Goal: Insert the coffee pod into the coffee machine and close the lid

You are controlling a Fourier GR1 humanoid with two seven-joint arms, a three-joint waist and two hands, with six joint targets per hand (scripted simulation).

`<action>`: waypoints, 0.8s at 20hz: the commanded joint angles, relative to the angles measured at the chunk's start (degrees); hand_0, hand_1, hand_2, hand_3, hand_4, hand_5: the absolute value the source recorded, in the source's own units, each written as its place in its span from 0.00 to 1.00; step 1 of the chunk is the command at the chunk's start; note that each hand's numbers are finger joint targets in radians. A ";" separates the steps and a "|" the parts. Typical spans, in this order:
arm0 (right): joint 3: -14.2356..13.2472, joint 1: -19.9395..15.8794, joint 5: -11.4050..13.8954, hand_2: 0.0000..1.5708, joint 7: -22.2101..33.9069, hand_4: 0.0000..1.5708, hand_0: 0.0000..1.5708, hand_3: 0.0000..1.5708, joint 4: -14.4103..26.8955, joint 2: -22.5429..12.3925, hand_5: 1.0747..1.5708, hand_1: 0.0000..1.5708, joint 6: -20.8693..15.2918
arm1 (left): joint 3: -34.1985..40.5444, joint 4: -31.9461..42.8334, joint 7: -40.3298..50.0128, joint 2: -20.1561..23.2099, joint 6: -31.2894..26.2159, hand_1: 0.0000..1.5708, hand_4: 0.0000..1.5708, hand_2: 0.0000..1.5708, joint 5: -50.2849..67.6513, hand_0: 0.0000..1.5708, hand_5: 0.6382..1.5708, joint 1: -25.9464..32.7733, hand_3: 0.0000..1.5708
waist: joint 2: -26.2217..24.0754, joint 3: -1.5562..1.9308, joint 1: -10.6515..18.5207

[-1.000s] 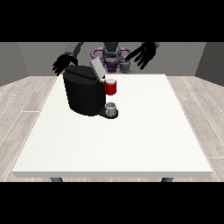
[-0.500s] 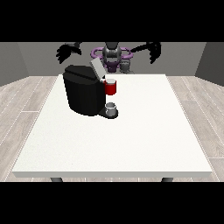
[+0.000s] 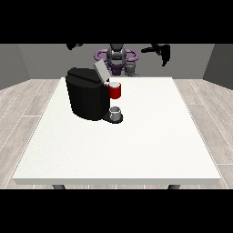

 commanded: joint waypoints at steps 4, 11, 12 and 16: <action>0.37 -5.75 0.49 0.00 -0.37 0.00 0.00 0.00 0.58 -2.76 1.00 0.00 3.73 | -0.62 -5.80 -0.28 -1.85 -2.62 0.00 0.00 0.00 4.33 0.00 1.00 3.02 0.00 | 4.80 0.04 4.50; 2.83 -5.33 2.76 0.00 -1.11 0.00 0.00 0.00 0.19 -0.83 1.00 0.00 4.59 | -3.78 -17.29 3.39 -1.48 -3.25 0.00 0.07 0.00 8.24 0.00 1.00 11.21 0.00 | 5.64 0.04 3.56; 3.99 -6.47 4.06 0.00 3.55 0.08 0.00 0.00 1.60 0.02 1.00 0.00 2.69 | -7.42 -17.55 6.38 -4.07 -1.49 0.00 0.00 0.00 8.00 0.00 1.00 12.52 0.00 | 2.61 0.04 5.64; 0.45 -8.71 2.08 0.00 -3.20 0.00 0.00 0.00 6.10 0.09 1.00 0.00 3.82 | -8.24 -22.84 5.26 -4.12 -1.13 0.00 0.00 0.00 11.15 0.00 1.00 14.79 0.00 | 8.43 0.04 6.44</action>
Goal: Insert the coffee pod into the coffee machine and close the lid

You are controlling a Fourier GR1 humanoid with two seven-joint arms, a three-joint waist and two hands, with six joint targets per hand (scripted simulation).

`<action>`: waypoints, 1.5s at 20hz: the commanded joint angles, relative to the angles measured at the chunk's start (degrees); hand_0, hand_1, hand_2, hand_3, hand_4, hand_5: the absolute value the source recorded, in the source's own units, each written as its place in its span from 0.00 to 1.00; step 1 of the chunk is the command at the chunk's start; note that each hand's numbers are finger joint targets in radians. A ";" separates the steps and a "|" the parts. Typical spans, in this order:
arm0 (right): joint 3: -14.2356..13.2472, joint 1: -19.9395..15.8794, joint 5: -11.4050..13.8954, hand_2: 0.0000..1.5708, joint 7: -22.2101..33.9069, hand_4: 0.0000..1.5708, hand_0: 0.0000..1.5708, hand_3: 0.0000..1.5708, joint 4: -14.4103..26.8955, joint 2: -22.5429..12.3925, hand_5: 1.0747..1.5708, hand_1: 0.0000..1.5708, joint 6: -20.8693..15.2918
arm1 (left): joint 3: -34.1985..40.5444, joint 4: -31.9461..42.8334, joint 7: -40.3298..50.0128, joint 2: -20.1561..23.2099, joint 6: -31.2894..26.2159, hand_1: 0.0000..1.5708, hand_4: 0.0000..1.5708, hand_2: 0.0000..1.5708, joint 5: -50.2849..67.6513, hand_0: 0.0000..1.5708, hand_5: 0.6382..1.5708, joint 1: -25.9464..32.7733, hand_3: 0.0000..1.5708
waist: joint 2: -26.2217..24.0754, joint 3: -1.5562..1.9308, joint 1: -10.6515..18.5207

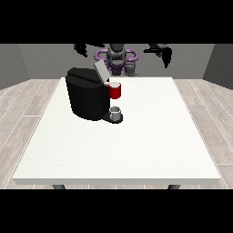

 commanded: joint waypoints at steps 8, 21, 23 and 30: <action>-3.81 -10.70 -1.42 0.00 1.59 0.00 0.00 0.00 8.29 -1.44 1.00 0.00 1.55 | -5.23 -11.95 1.80 -0.83 4.11 0.00 0.00 0.00 2.05 0.00 1.00 7.04 0.00 | 6.68 -0.01 -0.86; -1.78 -15.53 3.72 0.00 -5.93 0.00 0.00 0.00 18.07 1.49 1.00 0.00 -0.13 | -6.17 -18.96 5.52 0.85 5.65 0.00 0.00 0.00 6.07 0.00 1.00 8.00 0.00 | 10.33 -0.01 -1.02; -3.24 -16.61 1.22 0.00 -3.73 0.00 0.00 0.00 17.23 0.02 1.00 0.00 2.72 | -2.39 -17.98 4.96 5.78 2.93 0.00 0.00 0.00 8.53 0.00 1.00 7.01 0.00 | 10.43 -0.02 -2.11; -2.28 -21.89 3.66 0.00 -5.78 0.00 0.00 0.00 20.24 0.92 1.00 0.00 1.50 | -3.31 -16.32 1.73 5.53 5.29 0.00 0.00 0.00 7.09 0.00 1.00 5.57 0.00 | 15.03 -0.02 -1.94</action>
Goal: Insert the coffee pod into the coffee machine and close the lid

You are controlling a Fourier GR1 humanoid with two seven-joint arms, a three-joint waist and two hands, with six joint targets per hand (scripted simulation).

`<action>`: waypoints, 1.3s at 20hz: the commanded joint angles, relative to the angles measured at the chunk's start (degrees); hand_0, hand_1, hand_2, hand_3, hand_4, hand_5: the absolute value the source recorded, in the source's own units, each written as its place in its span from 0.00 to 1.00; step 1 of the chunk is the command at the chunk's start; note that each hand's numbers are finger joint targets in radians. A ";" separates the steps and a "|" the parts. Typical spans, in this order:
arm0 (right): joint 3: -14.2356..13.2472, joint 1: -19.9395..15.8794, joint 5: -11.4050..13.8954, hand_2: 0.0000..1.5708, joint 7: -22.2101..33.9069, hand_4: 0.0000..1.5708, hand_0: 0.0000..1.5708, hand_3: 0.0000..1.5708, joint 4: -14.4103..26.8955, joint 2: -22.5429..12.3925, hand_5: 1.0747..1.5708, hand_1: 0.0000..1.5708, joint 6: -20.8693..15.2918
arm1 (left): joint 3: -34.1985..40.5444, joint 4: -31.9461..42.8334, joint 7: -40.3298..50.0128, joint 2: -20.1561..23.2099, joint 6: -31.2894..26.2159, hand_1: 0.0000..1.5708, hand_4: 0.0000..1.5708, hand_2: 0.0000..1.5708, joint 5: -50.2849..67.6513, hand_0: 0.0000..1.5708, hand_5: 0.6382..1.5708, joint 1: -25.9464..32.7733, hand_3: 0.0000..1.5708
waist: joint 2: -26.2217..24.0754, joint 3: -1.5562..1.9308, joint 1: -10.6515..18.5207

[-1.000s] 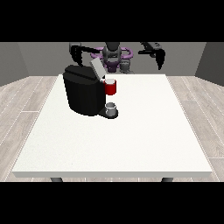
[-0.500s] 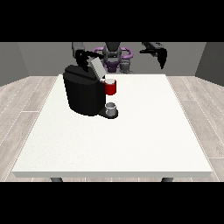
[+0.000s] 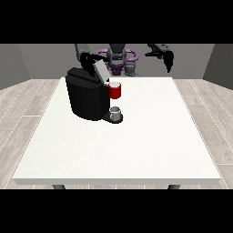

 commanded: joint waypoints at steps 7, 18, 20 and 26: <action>-0.79 -6.18 0.55 0.00 -0.95 0.00 0.00 0.00 4.11 -0.50 1.00 0.00 0.94 | -0.70 2.48 -2.99 0.49 1.55 0.00 0.00 0.00 -0.43 0.00 1.00 -1.44 0.00 | 4.17 0.17 -0.27; 3.88 -11.90 5.98 0.00 4.12 0.14 0.00 0.00 4.53 3.05 1.00 0.00 -1.80 | 0.79 4.82 -3.04 2.99 -0.54 0.00 0.08 0.00 2.38 0.00 1.00 -1.30 0.00 | 2.00 0.16 1.44; 4.10 -12.03 6.79 0.00 4.68 0.08 0.00 0.00 4.53 3.26 1.00 0.00 -2.40 | -1.39 4.14 -4.64 1.58 0.65 0.00 0.12 0.00 -0.09 0.00 1.00 1.76 0.00 | 0.33 0.16 1.68; 2.65 -13.94 7.05 0.00 2.22 0.07 0.00 0.00 7.67 2.66 1.00 0.00 -0.99 | -1.93 1.43 -3.39 1.83 -0.29 0.00 0.08 0.00 2.13 0.00 1.00 -0.44 0.00 | 1.51 0.17 2.53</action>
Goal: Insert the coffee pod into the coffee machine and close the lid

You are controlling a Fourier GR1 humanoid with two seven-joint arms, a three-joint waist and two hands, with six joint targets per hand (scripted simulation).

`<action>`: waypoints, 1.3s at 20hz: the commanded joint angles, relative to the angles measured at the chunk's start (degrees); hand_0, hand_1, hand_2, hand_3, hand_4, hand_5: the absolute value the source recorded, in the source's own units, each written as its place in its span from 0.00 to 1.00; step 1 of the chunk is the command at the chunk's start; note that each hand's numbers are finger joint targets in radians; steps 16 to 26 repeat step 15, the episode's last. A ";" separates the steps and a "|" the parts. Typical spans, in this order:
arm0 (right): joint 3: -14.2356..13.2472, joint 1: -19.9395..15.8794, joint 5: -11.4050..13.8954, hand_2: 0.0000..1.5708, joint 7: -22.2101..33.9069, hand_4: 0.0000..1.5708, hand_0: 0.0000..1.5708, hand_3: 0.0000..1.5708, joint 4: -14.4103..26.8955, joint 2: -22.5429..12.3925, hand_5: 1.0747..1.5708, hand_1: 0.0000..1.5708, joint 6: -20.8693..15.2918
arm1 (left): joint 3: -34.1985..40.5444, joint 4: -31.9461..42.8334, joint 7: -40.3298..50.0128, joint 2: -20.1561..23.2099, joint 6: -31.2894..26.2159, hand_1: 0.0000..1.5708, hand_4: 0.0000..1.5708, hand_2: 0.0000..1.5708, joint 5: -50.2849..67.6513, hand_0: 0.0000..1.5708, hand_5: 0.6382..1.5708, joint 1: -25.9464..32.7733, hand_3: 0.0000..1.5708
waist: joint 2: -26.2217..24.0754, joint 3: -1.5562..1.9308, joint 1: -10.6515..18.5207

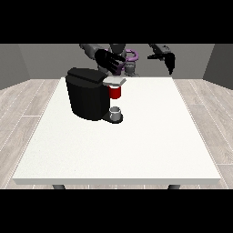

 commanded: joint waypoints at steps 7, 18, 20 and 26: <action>1.50 4.20 -1.78 0.00 -5.48 0.11 0.00 0.00 -2.85 3.92 1.00 0.00 3.43 | -2.02 -1.06 -2.42 -3.24 3.06 0.00 0.13 0.00 -0.90 0.00 1.00 2.15 0.00 | -3.76 0.02 -3.21; 10.65 23.55 -11.46 0.00 -11.35 0.10 0.00 0.00 -9.83 5.49 1.00 0.00 -1.50 | 0.29 1.94 -3.47 -1.22 2.99 0.00 0.12 0.00 -0.37 0.00 1.00 3.73 0.00 | -9.09 0.03 -7.71; 10.65 23.55 -11.46 0.00 -11.35 0.10 0.00 0.00 -9.83 5.49 1.00 0.00 -1.50 | 0.29 1.94 -3.47 -1.22 2.99 0.00 0.12 0.00 -0.37 0.00 1.00 3.73 0.00 | -9.09 0.03 -7.71; 10.65 23.55 -11.46 0.00 -11.35 0.10 0.00 0.00 -9.83 5.49 1.00 0.00 -1.50 | 0.29 1.94 -3.47 -1.22 2.99 0.00 0.12 0.00 -0.37 0.00 1.00 3.73 0.00 | -9.09 0.03 -7.71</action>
